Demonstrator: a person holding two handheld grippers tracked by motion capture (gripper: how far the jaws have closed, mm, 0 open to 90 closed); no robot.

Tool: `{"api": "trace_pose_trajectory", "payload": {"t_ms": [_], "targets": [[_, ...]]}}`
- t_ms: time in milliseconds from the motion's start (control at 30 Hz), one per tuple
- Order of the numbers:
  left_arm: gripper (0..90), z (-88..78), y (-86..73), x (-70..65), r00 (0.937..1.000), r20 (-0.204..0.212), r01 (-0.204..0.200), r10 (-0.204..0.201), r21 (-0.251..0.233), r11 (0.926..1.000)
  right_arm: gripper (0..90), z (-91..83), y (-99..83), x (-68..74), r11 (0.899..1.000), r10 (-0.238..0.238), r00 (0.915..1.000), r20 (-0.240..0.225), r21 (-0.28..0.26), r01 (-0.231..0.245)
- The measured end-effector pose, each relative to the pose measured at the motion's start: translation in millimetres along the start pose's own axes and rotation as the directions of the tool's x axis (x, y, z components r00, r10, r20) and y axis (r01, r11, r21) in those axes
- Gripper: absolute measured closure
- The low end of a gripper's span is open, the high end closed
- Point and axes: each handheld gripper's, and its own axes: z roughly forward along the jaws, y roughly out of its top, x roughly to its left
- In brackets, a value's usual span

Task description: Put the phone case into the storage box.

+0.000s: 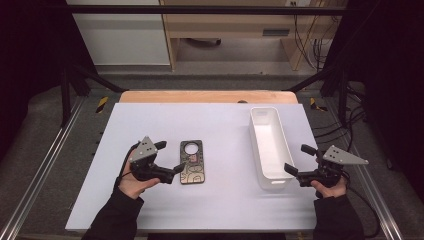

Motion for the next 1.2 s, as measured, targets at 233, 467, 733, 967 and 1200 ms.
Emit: {"api": "trace_pose_trajectory", "payload": {"t_ms": [233,467,733,967,1200], "targets": [[1.4,17.6,1.3,-6.2,0.9999,0.012,0.003,-0.003,0.037,0.9993,0.5,-0.3,0.3,0.1,1.0,0.0,1.0,0.0,-0.001,0.0],[3.0,35.2,1.4,-12.8,0.9997,0.025,-0.002,0.0,0.084,0.9965,0.5,0.3,0.1,0.3,1.0,-0.003,1.0,-0.002,0.002,0.003],[8.1,53.7,-1.0,-20.1,0.9995,0.031,-0.001,-0.003,0.127,0.9918,0.5,0.3,0.1,0.2,1.0,-0.003,1.0,-0.003,0.001,0.003],[19.7,66.3,-4.3,-24.0,0.9989,0.039,0.019,-0.026,0.171,0.9851,0.5,0.7,0.0,0.3,1.0,-0.006,1.0,-0.002,0.004,0.006],[34.6,75.5,-7.8,-29.6,0.9993,0.026,0.021,-0.027,0.2,0.9797,0.5,0.8,-0.1,0.2,1.0,-0.008,1.0,-0.002,0.006,0.008]]}}
